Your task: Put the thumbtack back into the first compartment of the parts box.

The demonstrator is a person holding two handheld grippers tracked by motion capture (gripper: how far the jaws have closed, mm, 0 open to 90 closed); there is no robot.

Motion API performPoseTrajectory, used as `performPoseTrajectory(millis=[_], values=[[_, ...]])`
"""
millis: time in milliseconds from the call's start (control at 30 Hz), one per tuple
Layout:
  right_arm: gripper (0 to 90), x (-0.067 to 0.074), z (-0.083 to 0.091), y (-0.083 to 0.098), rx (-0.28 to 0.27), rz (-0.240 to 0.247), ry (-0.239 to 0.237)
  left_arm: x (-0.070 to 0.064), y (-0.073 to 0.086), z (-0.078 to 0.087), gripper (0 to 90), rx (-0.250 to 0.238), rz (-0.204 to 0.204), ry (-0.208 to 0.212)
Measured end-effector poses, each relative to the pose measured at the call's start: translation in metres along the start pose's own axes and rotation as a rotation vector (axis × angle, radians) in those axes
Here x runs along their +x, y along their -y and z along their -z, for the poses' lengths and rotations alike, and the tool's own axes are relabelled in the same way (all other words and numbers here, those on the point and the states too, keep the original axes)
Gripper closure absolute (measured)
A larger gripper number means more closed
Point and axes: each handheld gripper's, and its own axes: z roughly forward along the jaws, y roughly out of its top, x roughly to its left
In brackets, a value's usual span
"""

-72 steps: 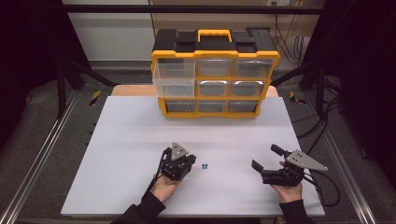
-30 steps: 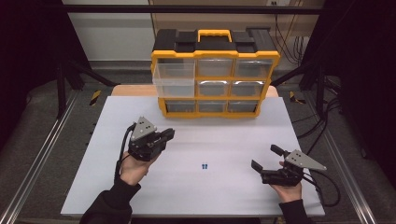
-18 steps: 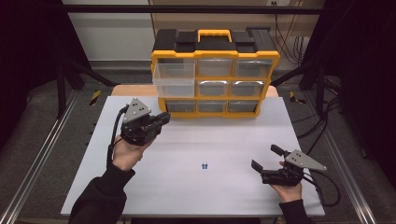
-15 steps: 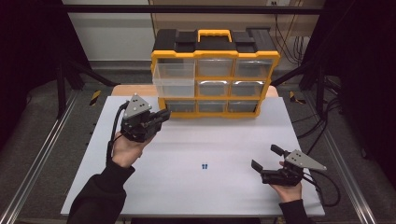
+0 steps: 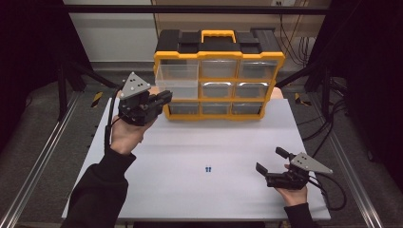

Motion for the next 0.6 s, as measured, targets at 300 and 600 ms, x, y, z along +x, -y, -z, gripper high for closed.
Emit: performPoseTrajectory(millis=[300, 600], values=[[0.5, 0.0, 0.0, 0.0, 0.003, -0.005, -0.001, 0.008, -0.023, -0.012, 84.6, -0.009, -0.019, -0.025], [0.5, 0.0, 0.0, 0.0, -0.003, -0.005, -0.002, 0.02, -0.037, -0.038, 84.5, -0.011, -0.028, -0.052]])
